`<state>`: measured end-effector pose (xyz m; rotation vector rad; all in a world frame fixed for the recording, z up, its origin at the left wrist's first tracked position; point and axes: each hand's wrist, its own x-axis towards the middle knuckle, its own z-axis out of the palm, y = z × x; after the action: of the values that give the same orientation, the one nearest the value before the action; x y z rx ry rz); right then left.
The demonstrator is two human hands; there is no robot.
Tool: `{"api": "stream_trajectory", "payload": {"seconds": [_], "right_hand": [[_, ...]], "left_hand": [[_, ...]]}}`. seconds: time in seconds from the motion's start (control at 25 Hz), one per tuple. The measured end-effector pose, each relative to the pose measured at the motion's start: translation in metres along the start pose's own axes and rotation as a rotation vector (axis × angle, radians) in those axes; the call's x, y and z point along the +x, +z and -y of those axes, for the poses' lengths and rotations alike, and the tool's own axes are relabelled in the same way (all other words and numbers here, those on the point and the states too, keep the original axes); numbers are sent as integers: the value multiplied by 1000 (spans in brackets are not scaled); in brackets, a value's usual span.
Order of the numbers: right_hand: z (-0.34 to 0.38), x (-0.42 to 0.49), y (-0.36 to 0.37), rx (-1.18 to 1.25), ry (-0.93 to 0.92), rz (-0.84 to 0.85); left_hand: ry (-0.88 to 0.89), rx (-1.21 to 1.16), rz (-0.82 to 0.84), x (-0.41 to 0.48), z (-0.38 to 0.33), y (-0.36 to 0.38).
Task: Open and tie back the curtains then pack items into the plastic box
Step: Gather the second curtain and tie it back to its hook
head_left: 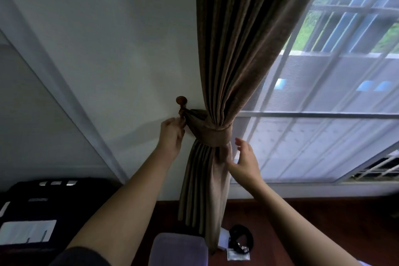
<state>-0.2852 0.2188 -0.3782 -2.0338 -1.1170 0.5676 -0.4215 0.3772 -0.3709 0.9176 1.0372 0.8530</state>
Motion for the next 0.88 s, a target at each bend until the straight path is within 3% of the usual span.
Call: {"api": "stream_trajectory", "payload": {"seconds": [0.12, 0.2, 0.4, 0.6, 0.76, 0.88], "right_hand": [[17, -16, 9, 259, -37, 190], [19, -13, 12, 335, -36, 273], [15, -1, 19, 297, -13, 573], [26, 10, 40, 279, -54, 693], [17, 17, 37, 254, -82, 659], [-8, 6, 35, 211, -112, 345]], "left_hand": [[-22, 546, 132, -26, 30, 3], [96, 797, 307, -37, 38, -5], [229, 974, 310, -54, 40, -37], [219, 1015, 257, -55, 40, -59], [243, 1032, 268, -57, 45, -58], [309, 1028, 289, -61, 56, -53]]}}
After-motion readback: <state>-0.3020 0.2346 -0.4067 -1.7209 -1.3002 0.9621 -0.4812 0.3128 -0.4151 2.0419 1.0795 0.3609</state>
